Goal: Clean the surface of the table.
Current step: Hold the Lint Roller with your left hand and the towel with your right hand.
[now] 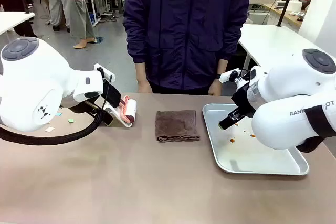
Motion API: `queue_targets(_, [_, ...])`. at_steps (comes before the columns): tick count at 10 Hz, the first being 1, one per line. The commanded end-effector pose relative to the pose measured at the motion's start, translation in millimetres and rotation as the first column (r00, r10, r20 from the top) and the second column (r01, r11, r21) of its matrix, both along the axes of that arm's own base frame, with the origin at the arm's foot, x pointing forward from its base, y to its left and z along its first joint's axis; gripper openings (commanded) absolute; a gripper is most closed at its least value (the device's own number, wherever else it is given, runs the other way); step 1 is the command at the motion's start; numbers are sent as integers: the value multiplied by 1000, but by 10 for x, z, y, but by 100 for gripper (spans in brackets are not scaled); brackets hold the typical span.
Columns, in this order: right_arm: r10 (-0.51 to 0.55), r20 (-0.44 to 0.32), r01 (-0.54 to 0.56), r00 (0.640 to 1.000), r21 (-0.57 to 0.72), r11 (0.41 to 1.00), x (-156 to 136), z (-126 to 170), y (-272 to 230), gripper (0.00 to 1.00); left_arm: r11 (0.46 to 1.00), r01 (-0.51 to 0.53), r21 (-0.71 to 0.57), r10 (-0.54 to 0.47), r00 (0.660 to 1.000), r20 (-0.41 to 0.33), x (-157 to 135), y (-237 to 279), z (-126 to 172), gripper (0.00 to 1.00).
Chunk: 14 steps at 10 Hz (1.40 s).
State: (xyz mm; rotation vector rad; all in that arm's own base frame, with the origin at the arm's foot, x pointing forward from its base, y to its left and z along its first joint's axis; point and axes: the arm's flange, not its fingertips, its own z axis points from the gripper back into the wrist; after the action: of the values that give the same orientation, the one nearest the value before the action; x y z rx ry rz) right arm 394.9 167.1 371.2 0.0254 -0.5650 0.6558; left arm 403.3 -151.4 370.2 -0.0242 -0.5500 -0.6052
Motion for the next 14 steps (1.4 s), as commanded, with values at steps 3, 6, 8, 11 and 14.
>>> queue_targets(3, [0, 0, 0, 1000, 0, 1000, 0, 1, 0, 100, 1000, 0, 0, 0, 1000, 0, 0, 0, 1, 100])
queue_targets(6, [0, 0, 0, 1000, 0, 1000, 0, 1, 0, 100, 1000, 0, 0, 0, 1000, 0, 0, 0, 1, 100])
queue_targets(8, [0, 0, 0, 1000, 0, 1000, 0, 1, 0, 100, 1000, 0, 0, 0, 1000, 0, 0, 0, 1, 100])
queue_targets(11, [0, 0, 0, 1000, 0, 1000, 0, 1, 0, 100, 1000, 0, 0, 0, 1000, 0, 0, 0, 1, 100])
queue_targets(14, [4, -82, -4, 997, -6, 1000, -117, 124, -60, 100, 998, 54, 11, -53, 995, -86, -73, 80, 129, 100])
